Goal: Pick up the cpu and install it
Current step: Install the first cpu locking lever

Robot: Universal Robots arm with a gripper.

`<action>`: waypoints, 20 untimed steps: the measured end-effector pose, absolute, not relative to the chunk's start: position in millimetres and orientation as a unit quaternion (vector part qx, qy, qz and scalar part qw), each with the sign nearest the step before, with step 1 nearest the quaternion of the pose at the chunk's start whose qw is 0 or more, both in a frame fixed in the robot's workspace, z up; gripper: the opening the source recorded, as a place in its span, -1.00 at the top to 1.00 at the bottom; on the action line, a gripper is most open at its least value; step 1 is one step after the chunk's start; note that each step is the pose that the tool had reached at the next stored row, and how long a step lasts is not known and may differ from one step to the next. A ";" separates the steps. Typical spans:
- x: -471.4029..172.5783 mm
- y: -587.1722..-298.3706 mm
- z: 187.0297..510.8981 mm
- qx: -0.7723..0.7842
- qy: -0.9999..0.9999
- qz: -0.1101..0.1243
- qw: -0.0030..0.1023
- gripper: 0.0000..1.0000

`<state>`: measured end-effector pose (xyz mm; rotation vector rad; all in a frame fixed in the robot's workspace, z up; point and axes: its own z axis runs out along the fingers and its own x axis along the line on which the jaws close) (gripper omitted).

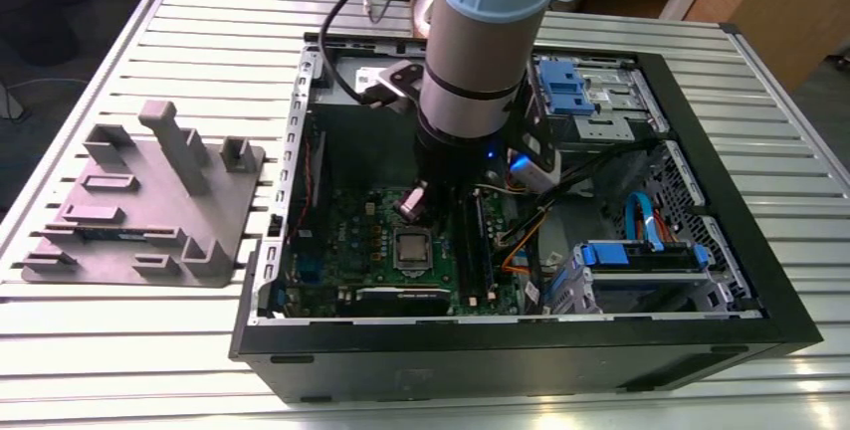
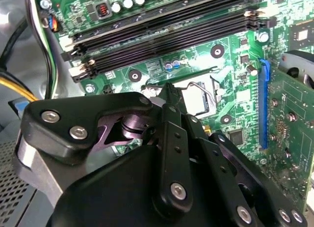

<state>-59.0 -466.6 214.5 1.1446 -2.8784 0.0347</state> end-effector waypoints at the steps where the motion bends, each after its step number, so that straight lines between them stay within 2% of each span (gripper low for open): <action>1: -59.0 -466.6 214.2 0.366 -0.930 0.013 0.023 0.80; 20: -58.7 -475.8 212.3 0.331 -0.943 0.015 0.025 0.80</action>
